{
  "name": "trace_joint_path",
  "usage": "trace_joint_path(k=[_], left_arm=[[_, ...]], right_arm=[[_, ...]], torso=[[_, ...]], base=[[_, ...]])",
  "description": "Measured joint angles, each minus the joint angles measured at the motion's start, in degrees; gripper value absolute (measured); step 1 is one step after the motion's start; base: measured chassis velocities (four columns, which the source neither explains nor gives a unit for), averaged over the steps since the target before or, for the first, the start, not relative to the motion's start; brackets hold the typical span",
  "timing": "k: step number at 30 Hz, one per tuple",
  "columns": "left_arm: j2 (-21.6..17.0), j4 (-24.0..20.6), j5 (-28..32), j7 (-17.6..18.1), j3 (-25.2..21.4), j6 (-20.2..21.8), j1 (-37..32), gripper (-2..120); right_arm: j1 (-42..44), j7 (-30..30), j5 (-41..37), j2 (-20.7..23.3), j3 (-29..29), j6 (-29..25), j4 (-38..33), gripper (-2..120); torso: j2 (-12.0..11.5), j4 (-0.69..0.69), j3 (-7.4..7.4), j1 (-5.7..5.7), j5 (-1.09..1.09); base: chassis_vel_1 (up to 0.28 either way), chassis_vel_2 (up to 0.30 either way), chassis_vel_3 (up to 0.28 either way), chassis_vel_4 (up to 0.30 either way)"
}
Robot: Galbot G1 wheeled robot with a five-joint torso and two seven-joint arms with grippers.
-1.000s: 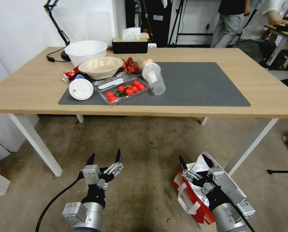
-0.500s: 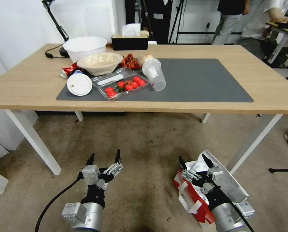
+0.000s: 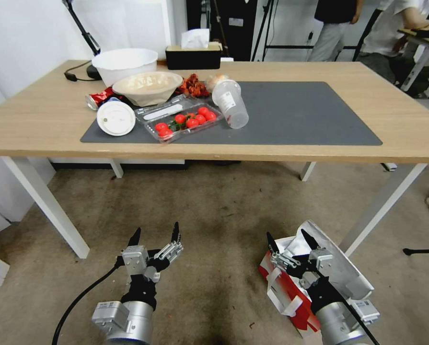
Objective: Pick up the food delivery bag from the floor and place it on the table.
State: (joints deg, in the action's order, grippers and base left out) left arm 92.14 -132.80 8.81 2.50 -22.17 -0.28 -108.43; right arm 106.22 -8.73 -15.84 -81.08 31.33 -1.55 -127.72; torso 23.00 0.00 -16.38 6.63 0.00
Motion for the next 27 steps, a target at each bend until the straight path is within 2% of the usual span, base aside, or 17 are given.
trace_joint_path(k=[27], left_arm=[[0.00, 0.94, -0.17, -0.36, 0.20, -0.30, 0.46, 100]], right_arm=[[-0.16, 0.17, -0.24, -0.22, 0.13, 0.22, -0.13, 100]], torso=[[-6.24, 0.00, 4.34, -1.91, 0.00]], base=[[0.000, 0.000, 0.000, 0.000]])
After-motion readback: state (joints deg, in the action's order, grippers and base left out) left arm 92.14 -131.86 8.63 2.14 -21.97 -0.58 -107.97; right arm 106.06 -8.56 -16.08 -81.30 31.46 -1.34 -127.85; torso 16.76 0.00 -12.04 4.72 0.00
